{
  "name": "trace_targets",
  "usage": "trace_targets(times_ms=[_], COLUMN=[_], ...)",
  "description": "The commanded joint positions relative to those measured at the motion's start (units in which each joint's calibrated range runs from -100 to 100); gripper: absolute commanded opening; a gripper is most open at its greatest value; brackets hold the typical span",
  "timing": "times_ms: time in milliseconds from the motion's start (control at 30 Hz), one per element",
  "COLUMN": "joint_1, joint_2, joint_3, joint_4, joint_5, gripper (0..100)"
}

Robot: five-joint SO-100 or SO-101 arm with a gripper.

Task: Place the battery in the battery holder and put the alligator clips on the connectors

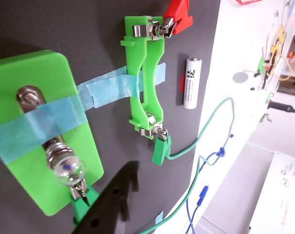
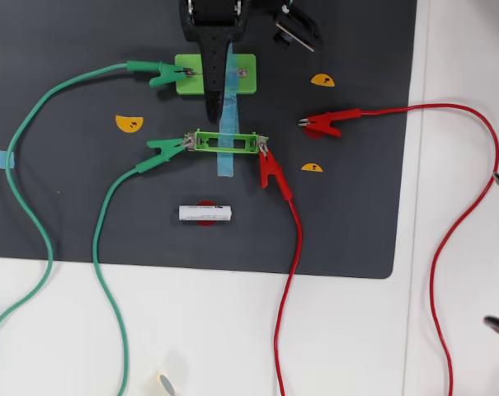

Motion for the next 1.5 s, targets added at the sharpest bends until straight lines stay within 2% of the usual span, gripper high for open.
trace_targets(times_ms=[0,1267,1367,1400,1467], joint_1=[0.7,0.0,0.1,0.3,0.6], joint_2=[-0.5,-0.5,0.0,1.3,12.0], joint_3=[0.9,0.9,-0.6,-2.7,-12.0], joint_4=[0.1,-1.5,-3.3,-3.0,-3.3], joint_5=[0.3,0.0,0.9,3.0,4.9], gripper=[40,40,40,40,40])
